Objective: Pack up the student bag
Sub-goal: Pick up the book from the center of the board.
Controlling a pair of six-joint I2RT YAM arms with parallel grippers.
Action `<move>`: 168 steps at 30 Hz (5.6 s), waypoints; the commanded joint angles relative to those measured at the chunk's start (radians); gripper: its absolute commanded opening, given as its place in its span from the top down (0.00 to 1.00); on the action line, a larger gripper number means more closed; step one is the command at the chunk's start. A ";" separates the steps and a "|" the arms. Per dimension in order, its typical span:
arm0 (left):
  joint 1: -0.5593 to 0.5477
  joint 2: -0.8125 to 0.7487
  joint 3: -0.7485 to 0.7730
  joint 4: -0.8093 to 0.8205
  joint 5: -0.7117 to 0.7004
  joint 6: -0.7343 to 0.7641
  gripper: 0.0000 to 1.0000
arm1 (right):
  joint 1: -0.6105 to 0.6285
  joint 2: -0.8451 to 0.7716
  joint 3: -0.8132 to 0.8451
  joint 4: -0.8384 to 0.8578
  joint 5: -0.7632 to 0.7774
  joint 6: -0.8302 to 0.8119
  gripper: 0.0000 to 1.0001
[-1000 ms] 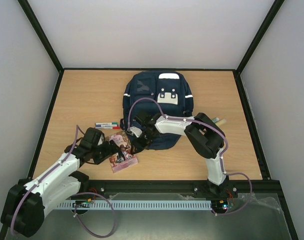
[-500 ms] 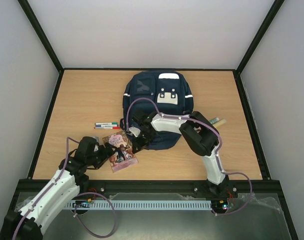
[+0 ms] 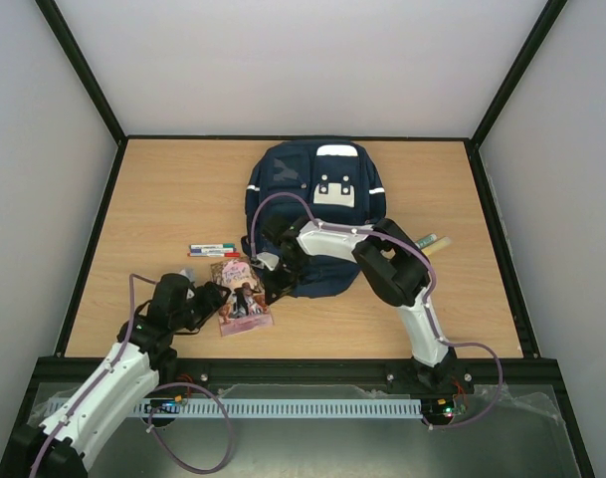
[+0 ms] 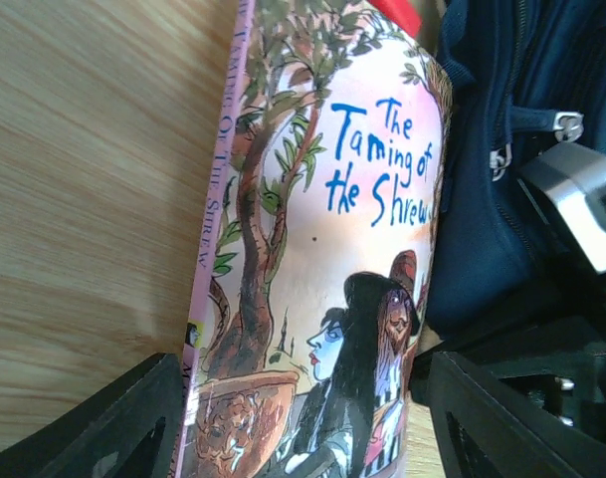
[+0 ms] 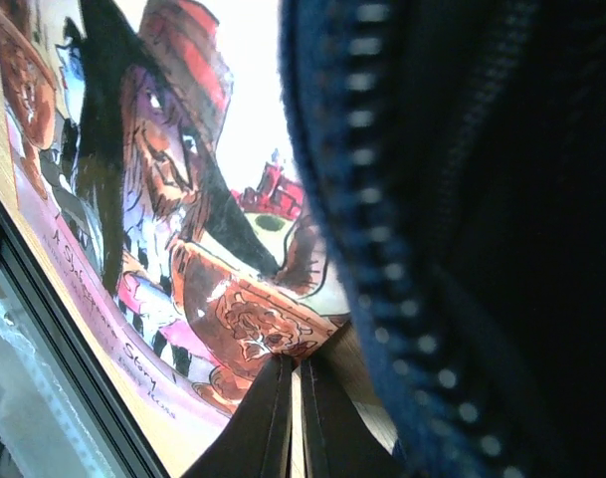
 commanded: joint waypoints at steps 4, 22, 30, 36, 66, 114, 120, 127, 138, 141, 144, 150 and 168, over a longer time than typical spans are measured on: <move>-0.012 -0.047 0.066 0.235 0.189 -0.065 0.35 | 0.000 0.199 -0.047 -0.001 0.250 -0.023 0.94; -0.012 0.121 0.053 0.011 0.033 -0.008 0.21 | 0.000 0.227 -0.035 -0.002 0.234 -0.023 0.93; -0.011 0.116 -0.062 0.373 0.168 -0.048 0.36 | 0.000 0.233 -0.035 -0.001 0.229 -0.022 0.93; -0.011 -0.126 -0.061 0.429 0.189 -0.065 0.39 | 0.000 0.243 -0.025 -0.004 0.229 -0.019 0.93; -0.010 -0.052 0.138 -0.034 0.034 -0.051 0.64 | 0.001 0.250 -0.014 -0.004 0.223 -0.017 0.89; -0.532 0.714 1.110 -0.096 -0.442 0.272 0.98 | -0.663 -0.899 -0.315 -0.101 -0.230 -0.228 0.15; -0.423 0.625 0.972 0.138 -0.145 0.449 0.98 | -0.809 -0.962 -0.376 0.039 -0.226 -0.084 0.01; -0.119 0.608 0.842 0.475 0.485 0.393 0.98 | -0.899 -0.903 -0.339 0.008 -0.531 -0.176 0.01; -0.111 0.713 0.853 0.746 0.773 0.304 0.98 | -0.853 -0.855 -0.332 0.054 -0.714 -0.223 0.03; -0.120 0.728 0.854 0.796 0.782 0.271 0.98 | -0.791 -0.801 -0.281 0.007 -0.785 -0.276 0.02; -0.126 0.741 0.859 0.839 0.787 0.238 0.98 | -0.740 -0.771 -0.240 -0.052 -0.883 -0.340 0.02; -0.138 0.776 0.882 0.872 0.796 0.207 0.98 | -0.684 -0.724 -0.163 -0.225 -0.985 -0.490 0.03; -0.087 0.800 0.917 0.839 0.768 0.221 0.98 | -0.665 -0.833 -0.140 -0.237 -1.049 -0.462 0.04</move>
